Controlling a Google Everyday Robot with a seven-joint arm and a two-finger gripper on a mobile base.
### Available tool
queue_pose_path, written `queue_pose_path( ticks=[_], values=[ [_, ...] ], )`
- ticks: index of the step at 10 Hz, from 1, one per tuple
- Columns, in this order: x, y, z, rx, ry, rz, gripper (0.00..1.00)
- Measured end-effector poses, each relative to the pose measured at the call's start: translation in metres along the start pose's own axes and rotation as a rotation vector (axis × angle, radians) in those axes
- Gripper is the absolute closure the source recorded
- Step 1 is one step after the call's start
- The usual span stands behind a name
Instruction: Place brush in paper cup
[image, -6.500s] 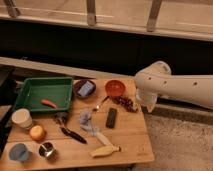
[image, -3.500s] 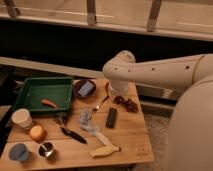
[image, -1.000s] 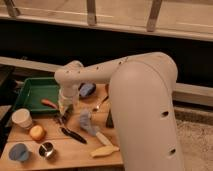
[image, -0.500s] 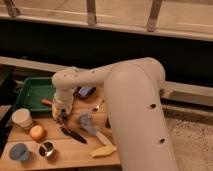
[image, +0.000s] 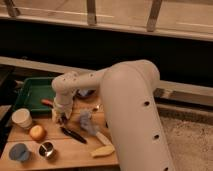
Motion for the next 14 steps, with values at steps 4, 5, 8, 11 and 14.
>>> queue_pose_path(
  ticks=[4, 5, 8, 11, 14],
  values=[
    [0.007, -0.004, 0.023, -0.015, 0.035, 0.03, 0.46],
    [0.007, -0.005, 0.03, -0.018, 0.05, 0.037, 0.46],
    [0.01, -0.006, 0.046, -0.028, 0.086, 0.044, 0.46],
    [0.02, -0.013, 0.044, -0.024, 0.102, 0.062, 0.46],
    [0.034, -0.017, 0.043, -0.01, 0.132, 0.075, 0.46]
  ],
)
